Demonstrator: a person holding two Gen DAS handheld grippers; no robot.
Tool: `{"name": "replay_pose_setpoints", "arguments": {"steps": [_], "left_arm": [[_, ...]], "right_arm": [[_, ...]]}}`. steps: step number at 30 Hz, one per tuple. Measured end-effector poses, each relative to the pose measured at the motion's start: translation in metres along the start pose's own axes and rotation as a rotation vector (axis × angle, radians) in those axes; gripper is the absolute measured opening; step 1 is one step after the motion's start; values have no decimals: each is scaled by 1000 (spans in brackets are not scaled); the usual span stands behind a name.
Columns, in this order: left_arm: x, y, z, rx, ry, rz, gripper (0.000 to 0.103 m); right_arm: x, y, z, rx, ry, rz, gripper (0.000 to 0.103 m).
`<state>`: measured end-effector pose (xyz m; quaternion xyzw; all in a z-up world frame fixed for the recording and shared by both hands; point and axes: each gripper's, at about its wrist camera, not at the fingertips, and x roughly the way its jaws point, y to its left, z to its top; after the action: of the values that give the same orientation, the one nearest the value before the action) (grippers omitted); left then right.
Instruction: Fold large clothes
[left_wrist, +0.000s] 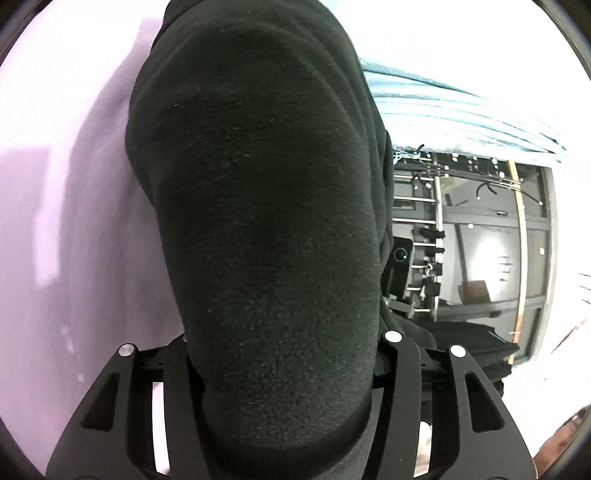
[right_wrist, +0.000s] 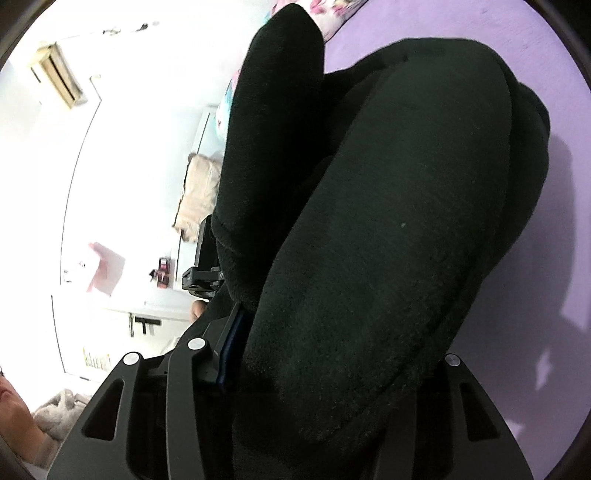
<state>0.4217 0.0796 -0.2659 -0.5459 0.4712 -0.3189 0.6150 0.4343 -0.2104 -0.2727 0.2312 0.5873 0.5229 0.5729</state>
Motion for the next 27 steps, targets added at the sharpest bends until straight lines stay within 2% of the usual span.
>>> {"name": "replay_pose_setpoints", "arguments": {"steps": [7,14,17,22,24,27], "left_arm": [[-91,-12,-53,8,-85,11,50],[-189,-40,-88,40,-201,27,50],[-240,-53,-105,59,-258,42,50],[-328,-69,-138,79,-371,79,51],[-363,-69,-152,80,-421,91,51],[-416,-67,-175,78,-497,114,51]], "right_arm": [[67,75,-17,-69,58,15,47],[147,151,13,-172,126,30,47],[187,191,24,-227,163,49,47],[246,237,37,-302,230,88,47],[283,256,57,-336,267,108,48],[336,288,66,-382,322,138,48]]}}
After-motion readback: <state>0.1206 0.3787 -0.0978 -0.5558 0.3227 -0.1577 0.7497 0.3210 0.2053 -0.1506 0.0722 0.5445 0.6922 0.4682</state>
